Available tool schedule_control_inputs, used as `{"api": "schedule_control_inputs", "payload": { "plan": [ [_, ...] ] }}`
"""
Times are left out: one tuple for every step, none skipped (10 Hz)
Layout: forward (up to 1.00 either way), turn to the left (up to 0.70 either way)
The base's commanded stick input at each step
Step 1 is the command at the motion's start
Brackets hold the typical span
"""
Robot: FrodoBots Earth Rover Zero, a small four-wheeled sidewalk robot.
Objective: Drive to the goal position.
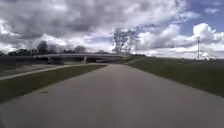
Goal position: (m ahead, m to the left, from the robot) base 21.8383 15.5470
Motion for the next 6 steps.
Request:
{"api": "schedule_control_inputs", "payload": {
  "plan": [
    [1.0,0.0],
    [1.0,0.0],
    [1.0,0.0],
    [1.0,0.0],
    [1.0,-0.17],
    [1.0,-0.2]
  ]
}}
